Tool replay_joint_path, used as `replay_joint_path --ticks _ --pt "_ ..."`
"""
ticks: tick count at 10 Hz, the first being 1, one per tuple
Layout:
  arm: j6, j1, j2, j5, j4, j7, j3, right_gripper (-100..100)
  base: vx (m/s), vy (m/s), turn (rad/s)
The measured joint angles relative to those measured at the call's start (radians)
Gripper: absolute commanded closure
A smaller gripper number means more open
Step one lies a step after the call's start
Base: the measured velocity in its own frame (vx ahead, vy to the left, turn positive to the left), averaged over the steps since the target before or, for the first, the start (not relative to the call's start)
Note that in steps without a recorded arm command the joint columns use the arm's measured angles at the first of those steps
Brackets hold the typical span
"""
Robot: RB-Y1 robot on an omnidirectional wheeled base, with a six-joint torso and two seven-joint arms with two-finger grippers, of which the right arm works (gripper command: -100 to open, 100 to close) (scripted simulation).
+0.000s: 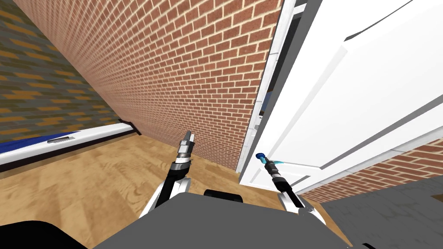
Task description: Pull the door open
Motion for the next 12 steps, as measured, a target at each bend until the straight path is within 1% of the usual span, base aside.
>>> replay_joint_path --ticks 1,2,3,6,7,8,9,10,11,12 --pt "-0.008 0.003 -0.006 0.004 -0.003 -0.009 0.01 100 -0.092 -0.021 0.014" --pt "-0.009 0.005 -0.004 0.005 -0.002 -0.011 0.013 100 -0.134 -0.062 0.106" --pt "-0.02 0.012 -0.012 0.005 0.0 -0.019 0.023 100 -0.211 -0.058 0.15" --pt "-0.067 0.044 -0.051 0.002 -0.016 -0.049 0.057 100 -0.177 -0.059 0.094" --pt "-0.086 0.048 -0.058 0.004 -0.005 -0.06 0.07 100 -0.158 -0.111 0.119" --pt "-0.094 0.069 -0.07 0.003 -0.027 -0.066 0.081 100 -0.161 -0.087 0.085" --pt "-0.105 0.076 -0.075 0.003 -0.031 -0.072 0.091 100 -0.152 -0.062 0.083" --pt "-0.124 0.078 -0.083 0.004 -0.021 -0.082 0.103 100 -0.158 -0.065 0.076" --pt "-0.134 0.09 -0.095 0.004 -0.033 -0.089 0.112 100 -0.162 -0.064 0.078" --pt "-0.149 0.093 -0.103 0.004 -0.028 -0.098 0.121 100 -0.07 -0.027 0.018"
